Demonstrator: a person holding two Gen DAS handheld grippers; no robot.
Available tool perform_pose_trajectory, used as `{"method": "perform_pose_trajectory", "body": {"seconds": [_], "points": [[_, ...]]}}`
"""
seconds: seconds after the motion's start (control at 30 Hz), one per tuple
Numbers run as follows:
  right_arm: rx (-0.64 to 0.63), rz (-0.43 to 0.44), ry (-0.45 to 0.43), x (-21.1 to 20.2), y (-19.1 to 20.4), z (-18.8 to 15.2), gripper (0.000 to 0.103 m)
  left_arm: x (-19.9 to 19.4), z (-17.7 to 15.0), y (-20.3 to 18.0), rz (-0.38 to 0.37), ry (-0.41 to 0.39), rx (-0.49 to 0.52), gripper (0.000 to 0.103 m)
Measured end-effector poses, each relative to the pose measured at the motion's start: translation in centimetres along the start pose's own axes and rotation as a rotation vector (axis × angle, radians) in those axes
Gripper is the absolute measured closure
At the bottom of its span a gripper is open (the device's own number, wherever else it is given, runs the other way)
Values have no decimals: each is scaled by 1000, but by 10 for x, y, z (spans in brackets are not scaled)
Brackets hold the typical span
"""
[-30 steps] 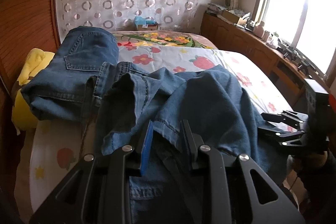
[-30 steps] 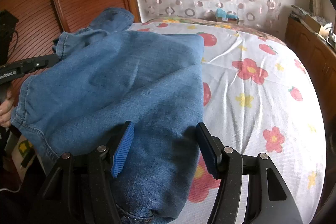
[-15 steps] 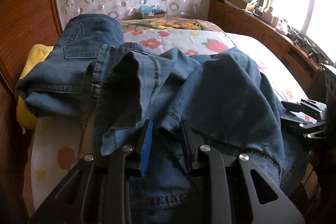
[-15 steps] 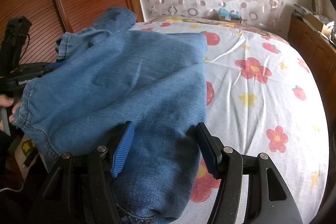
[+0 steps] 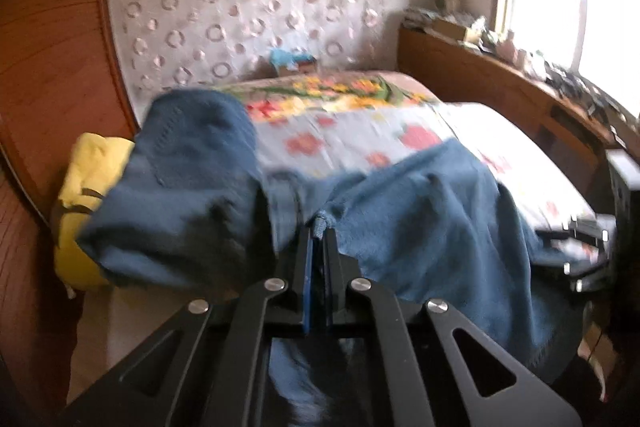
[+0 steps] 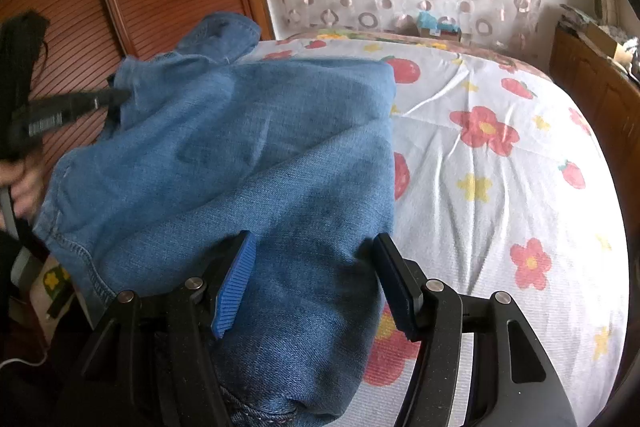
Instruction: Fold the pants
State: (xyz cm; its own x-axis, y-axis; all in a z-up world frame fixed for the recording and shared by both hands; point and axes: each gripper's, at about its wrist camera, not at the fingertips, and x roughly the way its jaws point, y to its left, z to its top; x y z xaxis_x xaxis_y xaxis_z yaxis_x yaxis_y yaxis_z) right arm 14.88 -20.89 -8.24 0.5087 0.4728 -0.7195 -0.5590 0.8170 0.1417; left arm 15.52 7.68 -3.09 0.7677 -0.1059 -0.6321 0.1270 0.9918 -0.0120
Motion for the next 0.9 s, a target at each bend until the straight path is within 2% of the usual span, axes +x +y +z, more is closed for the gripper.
{"method": "perform_pose_trajectory", "body": {"seconds": [0.17, 0.3, 0.4, 0.47, 0.67, 0.9], "points": [[-4, -6, 4, 1, 2, -1, 40, -3, 25, 18, 38, -34, 11, 101], [-6, -9, 5, 1, 3, -1, 40, 1, 25, 19, 38, -28, 20, 97], [-6, -8, 4, 1, 3, 0, 40, 2, 18, 18, 13, -12, 0, 96], [-7, -9, 5, 1, 3, 0, 40, 0, 14, 14, 4, -11, -6, 88], [-7, -9, 5, 1, 3, 0, 40, -7, 6, -2, -42, -1, 3, 73], [-7, -9, 5, 1, 2, 0, 40, -21, -15, -26, -109, -5, -5, 69]]}}
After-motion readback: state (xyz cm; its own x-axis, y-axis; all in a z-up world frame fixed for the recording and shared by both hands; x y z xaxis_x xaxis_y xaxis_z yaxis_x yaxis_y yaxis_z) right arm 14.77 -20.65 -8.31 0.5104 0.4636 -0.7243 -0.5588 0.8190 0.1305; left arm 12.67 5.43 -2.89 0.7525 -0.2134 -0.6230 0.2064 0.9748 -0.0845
